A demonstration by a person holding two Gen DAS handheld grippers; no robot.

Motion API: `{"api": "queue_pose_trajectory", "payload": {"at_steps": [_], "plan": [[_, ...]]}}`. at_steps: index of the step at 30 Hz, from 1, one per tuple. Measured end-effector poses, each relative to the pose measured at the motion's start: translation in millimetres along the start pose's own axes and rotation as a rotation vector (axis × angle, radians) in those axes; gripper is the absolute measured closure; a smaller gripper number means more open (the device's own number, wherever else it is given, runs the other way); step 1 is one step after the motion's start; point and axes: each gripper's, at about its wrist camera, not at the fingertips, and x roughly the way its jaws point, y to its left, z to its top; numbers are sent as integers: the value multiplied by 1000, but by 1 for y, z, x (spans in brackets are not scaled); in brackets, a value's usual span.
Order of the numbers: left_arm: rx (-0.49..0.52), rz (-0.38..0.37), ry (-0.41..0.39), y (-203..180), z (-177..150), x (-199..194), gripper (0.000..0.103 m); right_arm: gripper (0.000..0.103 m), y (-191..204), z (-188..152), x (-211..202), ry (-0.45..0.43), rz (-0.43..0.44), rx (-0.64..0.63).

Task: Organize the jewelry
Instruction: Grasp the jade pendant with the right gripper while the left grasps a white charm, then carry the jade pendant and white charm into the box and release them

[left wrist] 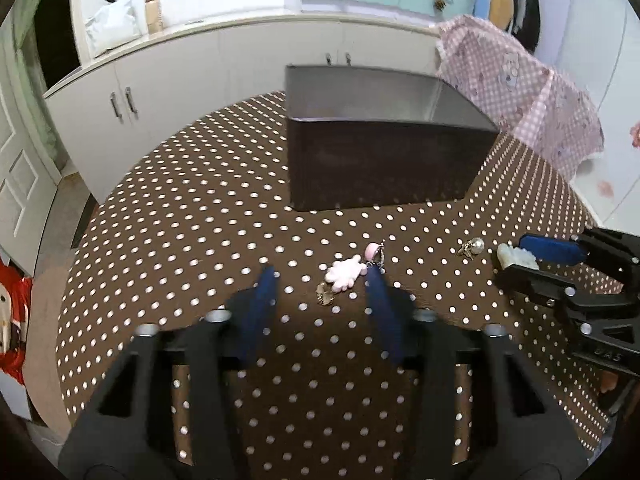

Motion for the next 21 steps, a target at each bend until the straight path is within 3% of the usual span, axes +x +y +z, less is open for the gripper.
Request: {"api": "queue_pose_trajectory", "payload": {"at_steps": [4,10,21], "plan": [[58,12,4,-9,1,3,87,66,-7,2,-2,-9,24,20],[62,24,-21,-11,2,-4,87,66,-15,2,-12,-54,76,73],[-11,-133,-150,-6,29,-64,87,66,-12,28,-46,-151,128,88]]}}
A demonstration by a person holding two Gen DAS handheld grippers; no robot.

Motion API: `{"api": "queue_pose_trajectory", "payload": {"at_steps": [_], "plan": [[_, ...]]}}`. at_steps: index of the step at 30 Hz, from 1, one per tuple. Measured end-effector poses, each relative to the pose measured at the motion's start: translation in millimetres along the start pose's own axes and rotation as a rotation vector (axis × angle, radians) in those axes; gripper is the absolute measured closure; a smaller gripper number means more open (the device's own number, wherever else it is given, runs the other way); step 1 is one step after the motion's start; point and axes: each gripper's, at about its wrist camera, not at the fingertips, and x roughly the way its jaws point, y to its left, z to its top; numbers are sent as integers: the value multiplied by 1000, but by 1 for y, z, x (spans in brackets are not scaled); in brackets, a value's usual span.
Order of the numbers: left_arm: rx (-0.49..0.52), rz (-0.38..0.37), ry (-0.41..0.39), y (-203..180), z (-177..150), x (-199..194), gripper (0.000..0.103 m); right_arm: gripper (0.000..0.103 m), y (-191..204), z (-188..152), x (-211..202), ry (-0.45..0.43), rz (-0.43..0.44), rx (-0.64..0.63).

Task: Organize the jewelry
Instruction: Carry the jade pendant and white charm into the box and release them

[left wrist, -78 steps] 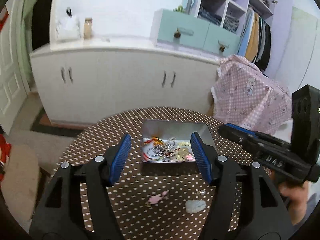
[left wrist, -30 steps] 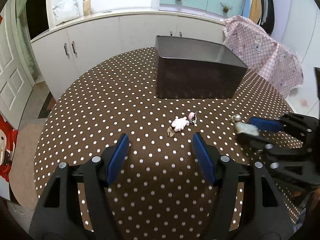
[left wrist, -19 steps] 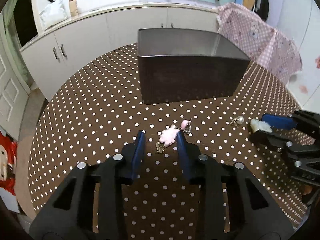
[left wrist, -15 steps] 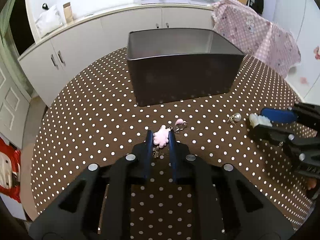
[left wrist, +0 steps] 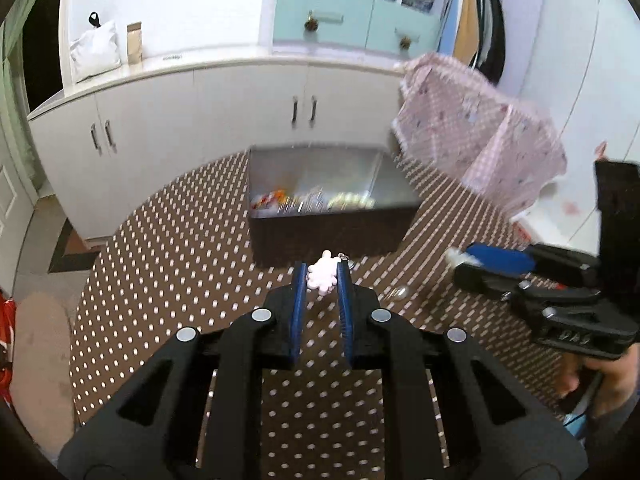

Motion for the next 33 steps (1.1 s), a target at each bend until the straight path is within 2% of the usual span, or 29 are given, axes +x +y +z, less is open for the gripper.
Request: {"api": "queue_pose_trajectory", "payload": {"at_steps": [7,14,21,33], "plan": [[-8,-44,-65,-5,40,-10,87,66,7,35,-5,-61,-4,-26],[-18,-31,-33,-7,71,22,87,66,-2,60,22,-37,-20,-29],[-27,-21,51,1,69,61,87,66,-7,63,50,12,-37,-42],[-72,1,108,18,59,83,87,66,-5,60,66,36,-69,-80]]}}
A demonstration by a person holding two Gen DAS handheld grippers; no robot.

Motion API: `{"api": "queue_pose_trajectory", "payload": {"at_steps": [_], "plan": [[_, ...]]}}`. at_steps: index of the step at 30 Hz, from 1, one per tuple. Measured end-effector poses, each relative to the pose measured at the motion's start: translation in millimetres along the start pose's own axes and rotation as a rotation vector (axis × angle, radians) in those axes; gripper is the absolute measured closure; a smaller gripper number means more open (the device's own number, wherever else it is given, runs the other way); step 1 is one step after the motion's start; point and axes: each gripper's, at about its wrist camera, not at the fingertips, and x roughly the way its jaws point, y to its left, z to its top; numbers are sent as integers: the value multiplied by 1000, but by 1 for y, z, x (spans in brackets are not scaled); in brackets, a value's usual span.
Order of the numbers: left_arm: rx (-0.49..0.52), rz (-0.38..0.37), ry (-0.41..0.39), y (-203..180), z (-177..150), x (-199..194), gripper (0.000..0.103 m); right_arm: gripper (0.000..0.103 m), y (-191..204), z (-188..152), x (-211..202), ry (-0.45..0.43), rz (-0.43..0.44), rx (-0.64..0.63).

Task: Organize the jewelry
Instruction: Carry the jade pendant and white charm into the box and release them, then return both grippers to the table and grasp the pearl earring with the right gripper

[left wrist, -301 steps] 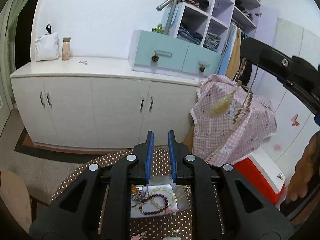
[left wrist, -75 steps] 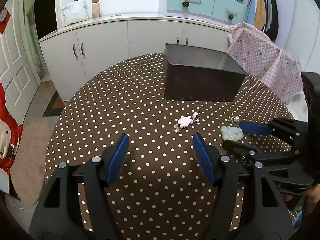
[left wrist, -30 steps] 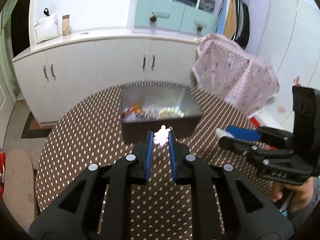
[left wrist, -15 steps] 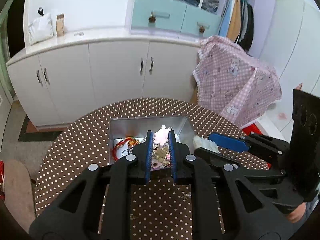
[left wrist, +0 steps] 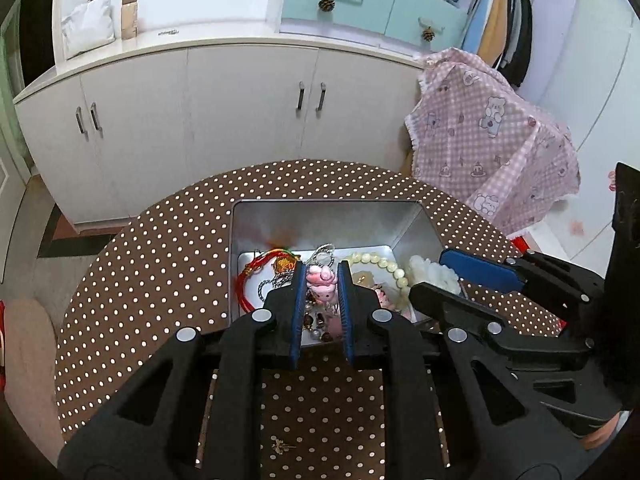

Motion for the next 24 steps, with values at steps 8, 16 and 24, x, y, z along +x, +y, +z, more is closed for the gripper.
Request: {"api": "queue_pose_trajectory", "payload": {"at_steps": [8,16,24], "plan": [[-25,25,-35,7,-4,-12,41,66,4,-2,2,8,-6,-16],[-12,56,-74,4,-4,-33,41,64,3,-2,-8,-28,0,-1],[2,117,-228,6,-17,-95,35,61,4,-3,-58,-122,1,-14]]}}
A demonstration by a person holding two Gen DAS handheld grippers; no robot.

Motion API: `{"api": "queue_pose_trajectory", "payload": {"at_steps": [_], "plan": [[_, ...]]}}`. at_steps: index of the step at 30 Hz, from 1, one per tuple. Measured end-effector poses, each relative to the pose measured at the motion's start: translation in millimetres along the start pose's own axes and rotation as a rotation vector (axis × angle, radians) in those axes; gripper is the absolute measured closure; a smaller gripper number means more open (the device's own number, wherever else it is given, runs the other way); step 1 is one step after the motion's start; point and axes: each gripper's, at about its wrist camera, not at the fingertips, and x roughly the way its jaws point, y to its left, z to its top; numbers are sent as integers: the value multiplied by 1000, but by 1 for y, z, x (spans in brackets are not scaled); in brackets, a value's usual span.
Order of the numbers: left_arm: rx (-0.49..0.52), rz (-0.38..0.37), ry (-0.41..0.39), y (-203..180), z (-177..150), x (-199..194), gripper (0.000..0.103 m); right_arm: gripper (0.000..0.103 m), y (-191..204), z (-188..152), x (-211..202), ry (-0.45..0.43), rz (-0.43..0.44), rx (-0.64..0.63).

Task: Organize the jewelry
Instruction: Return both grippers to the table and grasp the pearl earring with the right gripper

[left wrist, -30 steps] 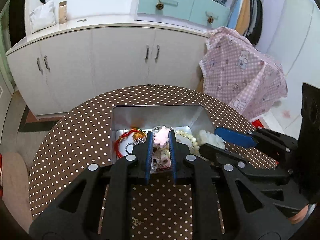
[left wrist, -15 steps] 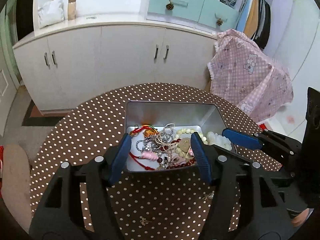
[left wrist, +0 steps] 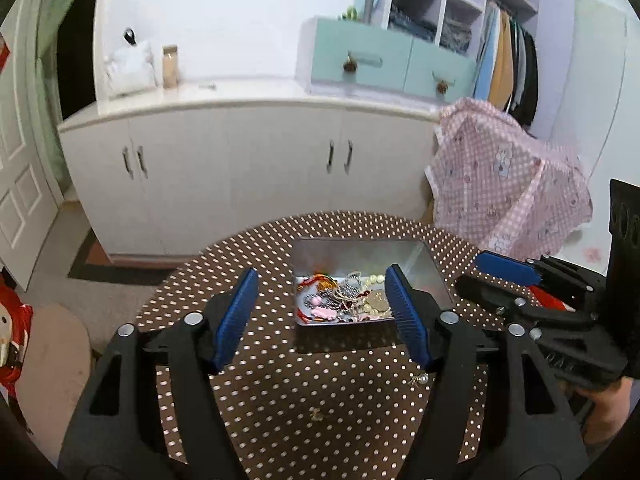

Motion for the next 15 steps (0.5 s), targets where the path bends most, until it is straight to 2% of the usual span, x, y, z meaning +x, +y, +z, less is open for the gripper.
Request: {"api": "queue_pose_trajectory", "payload": {"at_steps": [6,15], "plan": [[37,108,-40,6,-24,-25,33,57,1,-22,-18,3,1,7],[21,113,77,14,-70,-6,33,56,-7,-66,-13,86,-1,74]]}}
